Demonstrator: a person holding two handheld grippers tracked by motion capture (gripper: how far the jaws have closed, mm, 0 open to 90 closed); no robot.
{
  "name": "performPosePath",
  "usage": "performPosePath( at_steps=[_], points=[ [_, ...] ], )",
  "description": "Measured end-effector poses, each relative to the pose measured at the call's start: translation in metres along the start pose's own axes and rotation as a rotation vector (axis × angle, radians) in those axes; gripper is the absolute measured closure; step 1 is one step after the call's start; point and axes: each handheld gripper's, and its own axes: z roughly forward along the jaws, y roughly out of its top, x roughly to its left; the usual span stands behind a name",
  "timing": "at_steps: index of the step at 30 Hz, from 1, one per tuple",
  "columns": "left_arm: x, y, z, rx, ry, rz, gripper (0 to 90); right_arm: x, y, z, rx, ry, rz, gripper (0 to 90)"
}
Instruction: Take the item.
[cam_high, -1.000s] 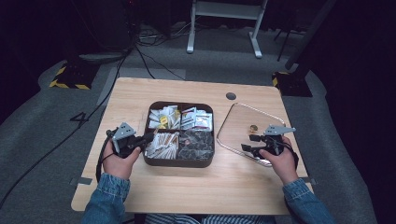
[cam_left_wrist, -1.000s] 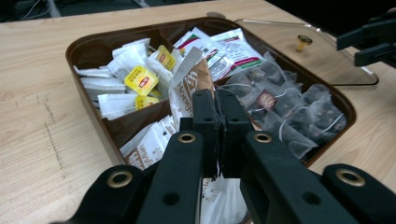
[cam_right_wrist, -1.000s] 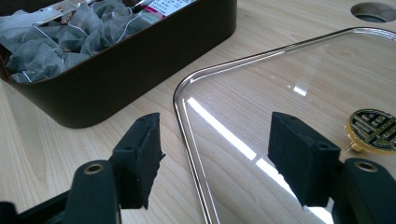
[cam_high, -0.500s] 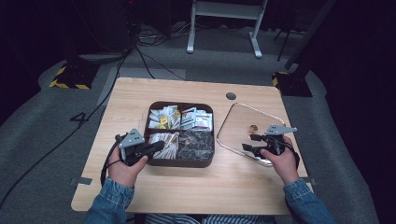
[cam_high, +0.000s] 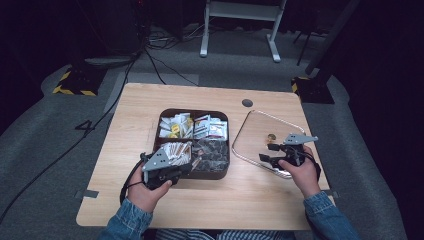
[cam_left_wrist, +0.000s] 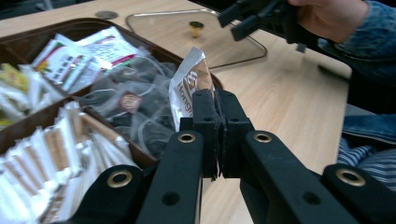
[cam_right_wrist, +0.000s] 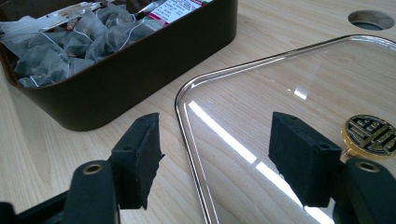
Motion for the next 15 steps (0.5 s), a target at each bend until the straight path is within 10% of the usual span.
performPosePath(
  at_steps=[15],
  points=[
    [-0.013, -0.006, 0.023, 0.048, -0.115, 0.033, 87.9, -0.001, -0.001, 0.000, -0.001, 0.004, 0.006, 34.4]
  ],
)
